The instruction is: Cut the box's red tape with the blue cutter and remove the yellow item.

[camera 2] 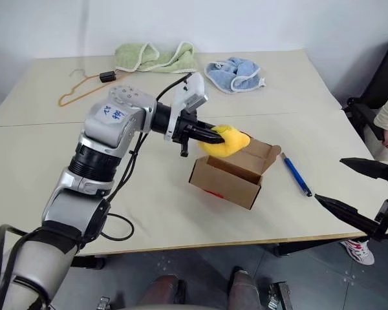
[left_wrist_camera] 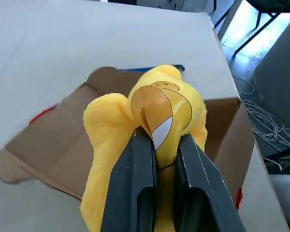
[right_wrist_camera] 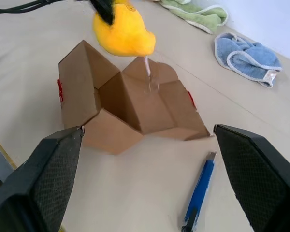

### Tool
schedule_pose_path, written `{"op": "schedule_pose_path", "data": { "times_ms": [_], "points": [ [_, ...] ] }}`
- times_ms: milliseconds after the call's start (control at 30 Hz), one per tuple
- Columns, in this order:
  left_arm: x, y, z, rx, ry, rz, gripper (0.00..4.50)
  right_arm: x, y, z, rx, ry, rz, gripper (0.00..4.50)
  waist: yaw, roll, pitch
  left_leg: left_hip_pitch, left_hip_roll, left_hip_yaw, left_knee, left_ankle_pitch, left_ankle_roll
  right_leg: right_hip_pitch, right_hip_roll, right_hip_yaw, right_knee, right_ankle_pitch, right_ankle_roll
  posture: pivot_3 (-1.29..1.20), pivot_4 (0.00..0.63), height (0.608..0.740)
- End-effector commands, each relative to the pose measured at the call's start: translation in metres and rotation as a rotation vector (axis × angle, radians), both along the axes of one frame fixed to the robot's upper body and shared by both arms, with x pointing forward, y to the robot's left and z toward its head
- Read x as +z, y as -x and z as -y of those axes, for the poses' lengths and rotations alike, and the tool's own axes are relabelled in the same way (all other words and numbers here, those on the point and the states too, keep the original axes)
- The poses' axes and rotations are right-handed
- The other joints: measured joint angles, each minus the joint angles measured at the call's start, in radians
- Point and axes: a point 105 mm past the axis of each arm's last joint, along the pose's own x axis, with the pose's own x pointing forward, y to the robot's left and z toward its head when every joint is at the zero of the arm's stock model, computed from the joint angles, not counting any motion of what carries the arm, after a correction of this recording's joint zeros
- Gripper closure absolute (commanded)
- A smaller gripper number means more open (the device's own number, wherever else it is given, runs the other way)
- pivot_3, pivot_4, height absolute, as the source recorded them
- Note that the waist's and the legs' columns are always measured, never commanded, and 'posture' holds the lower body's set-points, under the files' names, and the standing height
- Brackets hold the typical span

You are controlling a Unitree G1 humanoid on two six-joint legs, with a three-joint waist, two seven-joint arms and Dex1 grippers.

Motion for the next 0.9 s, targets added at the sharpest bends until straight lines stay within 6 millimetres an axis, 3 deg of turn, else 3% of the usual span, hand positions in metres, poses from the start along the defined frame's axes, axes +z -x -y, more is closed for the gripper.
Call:
{"op": "schedule_pose_path", "data": {
  "times_ms": [33, 200, 300, 400, 533, 667, 900],
  "points": [
    [0.021, -0.010, -0.012, 0.088, 0.032, 0.073, 4.45, 0.007, -0.003, -0.003, 0.040, 0.016, 0.020, 0.00, 0.005, 0.000, 0.000, 0.000, 0.000, 0.000, 0.000, 0.000, 0.000, 0.000, 0.000, 0.000, 0.000, 0.000, 0.000, 0.00, 0.150, 0.740],
    [0.037, -0.058, -0.078, 0.448, -0.001, 0.169, 4.45, 0.010, -0.007, -0.002, 0.081, 0.022, 0.015, 0.00, 0.000, 0.000, 0.000, 0.000, 0.000, 0.000, 0.001, 0.000, 0.000, 0.000, 0.000, 0.000, 0.000, 0.000, 0.000, 0.00, 0.150, 0.740],
    [0.028, -0.078, -0.128, 0.694, -0.100, 0.201, 4.45, 0.011, -0.010, 0.000, 0.090, 0.029, 0.010, 0.00, -0.009, 0.000, 0.000, 0.000, 0.000, 0.000, 0.001, 0.000, 0.000, 0.000, 0.000, 0.000, 0.001, 0.000, 0.000, 0.00, 0.150, 0.740],
    [0.001, -0.079, -0.180, 0.896, -0.241, 0.173, 4.45, 0.012, -0.015, 0.001, 0.103, 0.031, 0.010, 0.00, -0.019, 0.000, 0.000, 0.000, 0.000, 0.000, 0.001, 0.000, 0.000, 0.000, 0.000, 0.000, 0.001, 0.000, 0.000, 0.00, 0.150, 0.740],
    [-0.020, -0.062, -0.210, 0.979, -0.340, 0.111, 4.45, 0.011, -0.024, 0.001, 0.132, 0.035, 0.007, 0.00, -0.022, -0.002, 0.001, 0.000, 0.000, 0.000, 0.001, 0.000, 0.000, 0.000, 0.000, 0.000, 0.001, 0.000, 0.000, 0.00, 0.150, 0.740],
    [-0.027, -0.042, -0.233, 1.043, -0.411, 0.050, 3.11, 0.011, -0.035, -0.001, 0.169, 0.036, 0.008, 0.00, -0.017, -0.004, 0.002, -0.002, 0.000, -0.001, 0.003, 0.000, -0.001, -0.001, 0.000, -0.001, 0.002, 0.000, 0.001, 0.00, 0.150, 0.740],
    [-0.006, -0.027, -0.231, 1.001, -0.368, 0.065, 0.86, 0.012, -0.046, -0.003, 0.210, 0.036, 0.014, 0.00, -0.018, -0.003, 0.002, -0.001, 0.000, 0.000, 0.005, 0.000, -0.001, -0.001, 0.000, 0.000, 0.004, 0.000, 0.000, 0.00, 0.150, 0.740]
  ]
}}
